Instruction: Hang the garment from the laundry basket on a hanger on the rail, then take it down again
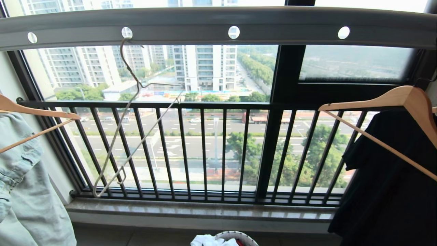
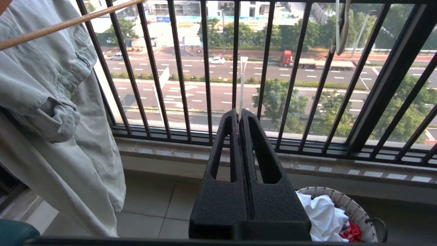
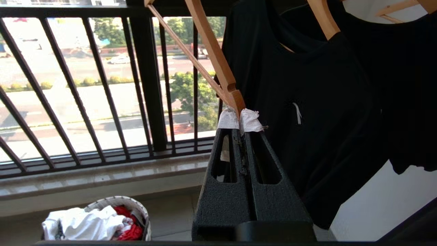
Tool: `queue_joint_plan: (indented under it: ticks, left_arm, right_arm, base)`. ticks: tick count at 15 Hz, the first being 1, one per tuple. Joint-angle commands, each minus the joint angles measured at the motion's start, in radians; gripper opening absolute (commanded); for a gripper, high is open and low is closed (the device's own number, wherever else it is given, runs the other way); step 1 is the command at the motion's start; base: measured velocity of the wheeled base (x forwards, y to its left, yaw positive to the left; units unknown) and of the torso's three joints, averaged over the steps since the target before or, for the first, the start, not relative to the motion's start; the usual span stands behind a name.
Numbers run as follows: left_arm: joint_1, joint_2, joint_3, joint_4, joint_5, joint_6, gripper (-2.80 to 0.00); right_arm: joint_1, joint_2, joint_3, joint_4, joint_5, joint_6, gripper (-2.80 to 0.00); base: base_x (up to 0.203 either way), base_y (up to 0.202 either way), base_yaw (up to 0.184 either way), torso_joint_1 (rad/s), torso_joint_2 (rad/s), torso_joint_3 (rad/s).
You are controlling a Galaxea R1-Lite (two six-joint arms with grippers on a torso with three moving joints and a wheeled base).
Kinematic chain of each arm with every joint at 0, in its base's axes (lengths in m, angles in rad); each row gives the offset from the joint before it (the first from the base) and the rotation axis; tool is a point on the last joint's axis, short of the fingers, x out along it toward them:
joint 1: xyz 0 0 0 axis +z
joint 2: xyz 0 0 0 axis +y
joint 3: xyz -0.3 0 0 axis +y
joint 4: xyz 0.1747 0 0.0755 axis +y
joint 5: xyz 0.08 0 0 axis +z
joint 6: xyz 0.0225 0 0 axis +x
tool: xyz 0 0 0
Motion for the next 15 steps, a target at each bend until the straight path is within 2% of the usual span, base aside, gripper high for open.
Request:
queue_joint_plan:
  ticks: [1,2,3,4,5,7,8,12,13,15]
  left_arm:
    - [-0.004,-0.095,0.124,0.0,-0.033,0.021,-2.8]
    - [-0.004,-0.102,0.16,-0.008,-0.042,0.031,-2.8]
    - [-0.004,-0.104,0.188,-0.054,-0.045,0.034,-2.8]
    - [-0.004,-0.104,0.23,-0.132,-0.046,0.037,-2.8]
    - [-0.004,-0.104,0.279,-0.2,-0.047,0.055,-2.8]
    - [-0.004,-0.105,0.362,-0.275,-0.044,0.14,-2.8]
    - [-0.004,-0.105,0.388,-0.312,-0.045,0.155,-2.8]
    - [-0.004,-0.105,0.423,-0.321,-0.087,0.16,-2.8]
    - [-0.004,-0.105,0.423,-0.32,-0.087,0.144,-2.8]
    - [-0.005,-0.105,0.423,-0.321,-0.089,0.07,-2.8]
  right_arm:
    - [-0.043,-0.017,0.022,0.007,-0.003,-0.01,-2.8]
    - [-0.106,-0.011,0.022,0.004,0.013,-0.031,-2.8]
    - [-0.144,-0.011,0.024,0.0,0.063,-0.057,-2.8]
    - [-0.155,-0.031,0.033,-0.003,0.141,-0.077,-2.8]
    - [-0.159,-0.071,0.066,-0.007,0.183,-0.086,-2.8]
    - [-0.154,-0.14,0.178,-0.048,0.236,-0.086,-2.8]
    - [-0.151,-0.178,0.258,-0.101,0.263,-0.087,-2.8]
    - [-0.147,-0.286,0.598,-0.402,0.363,-0.104,-2.8]
    - [-0.146,-0.292,0.669,-0.468,0.378,-0.111,-2.8]
    - [-0.146,-0.298,0.787,-0.57,0.425,-0.127,-2.8]
  base:
    - [0.0,0.0,0.0,0.0,0.0,0.0]
    - [0.0,0.0,0.0,0.0,0.0,0.0]
    - [0.0,0.0,0.0,0.0,0.0,0.0]
    - [0.0,0.0,0.0,0.0,0.0,0.0]
    - [0.0,0.0,0.0,0.0,0.0,0.0]
    - [0.0,0.0,0.0,0.0,0.0,0.0]
    - [0.0,0.0,0.0,0.0,0.0,0.0]
    - [0.0,0.0,0.0,0.0,0.0,0.0]
    - [0.0,0.0,0.0,0.0,0.0,0.0]
    - [0.0,0.0,0.0,0.0,0.0,0.0]
